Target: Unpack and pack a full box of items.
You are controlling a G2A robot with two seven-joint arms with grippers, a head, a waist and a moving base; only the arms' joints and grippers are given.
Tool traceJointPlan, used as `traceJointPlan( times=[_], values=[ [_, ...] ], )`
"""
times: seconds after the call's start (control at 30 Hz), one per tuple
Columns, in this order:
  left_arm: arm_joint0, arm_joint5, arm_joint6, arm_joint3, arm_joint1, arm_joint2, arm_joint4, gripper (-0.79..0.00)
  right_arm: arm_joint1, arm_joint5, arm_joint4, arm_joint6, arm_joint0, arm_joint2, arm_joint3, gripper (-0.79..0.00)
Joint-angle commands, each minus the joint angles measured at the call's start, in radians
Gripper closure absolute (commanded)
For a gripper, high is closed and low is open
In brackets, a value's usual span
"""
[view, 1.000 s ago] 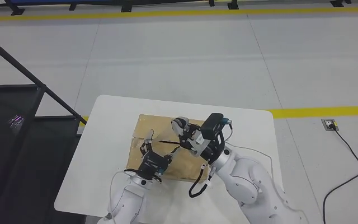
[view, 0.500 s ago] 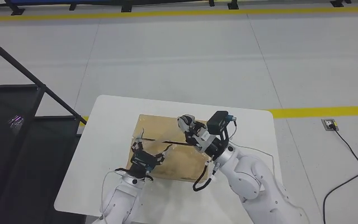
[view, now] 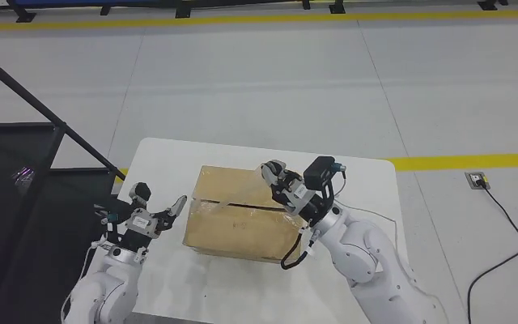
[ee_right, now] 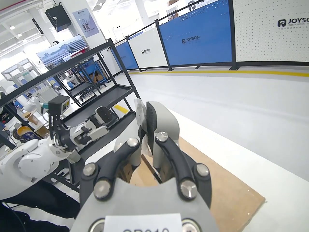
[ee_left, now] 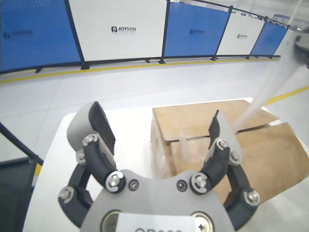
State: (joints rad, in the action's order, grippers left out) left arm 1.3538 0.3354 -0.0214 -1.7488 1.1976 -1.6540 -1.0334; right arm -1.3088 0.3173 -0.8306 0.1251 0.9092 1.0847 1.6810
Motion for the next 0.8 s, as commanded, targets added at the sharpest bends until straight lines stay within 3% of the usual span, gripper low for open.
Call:
traceJointPlan(
  times=[0.0, 0.17, 0.33, 0.57, 0.77],
  values=[
    [-0.016, 0.039, 0.069, 0.031, -0.005, -0.038, 0.11, -0.785, -0.002, 0.0, -0.004, -0.005, -0.008, -0.002, -0.011, 0.0],
    [-0.041, 0.111, 0.198, 0.079, -0.016, -0.095, 0.247, -0.785, -0.006, 0.001, -0.015, -0.014, -0.024, -0.002, -0.027, 0.0],
    [-0.061, 0.14, 0.262, 0.103, -0.024, -0.09, 0.258, -0.785, -0.009, 0.003, -0.019, -0.031, -0.032, 0.003, -0.039, 0.0],
    [-0.083, 0.138, 0.243, 0.139, -0.021, -0.055, 0.348, -0.785, -0.013, -0.004, 0.002, -0.044, -0.034, 0.003, -0.05, 0.0],
    [-0.076, 0.186, 0.172, 0.161, -0.023, -0.083, 0.37, -0.785, -0.013, -0.004, 0.002, -0.044, -0.034, 0.003, -0.05, 0.0]
  ],
)
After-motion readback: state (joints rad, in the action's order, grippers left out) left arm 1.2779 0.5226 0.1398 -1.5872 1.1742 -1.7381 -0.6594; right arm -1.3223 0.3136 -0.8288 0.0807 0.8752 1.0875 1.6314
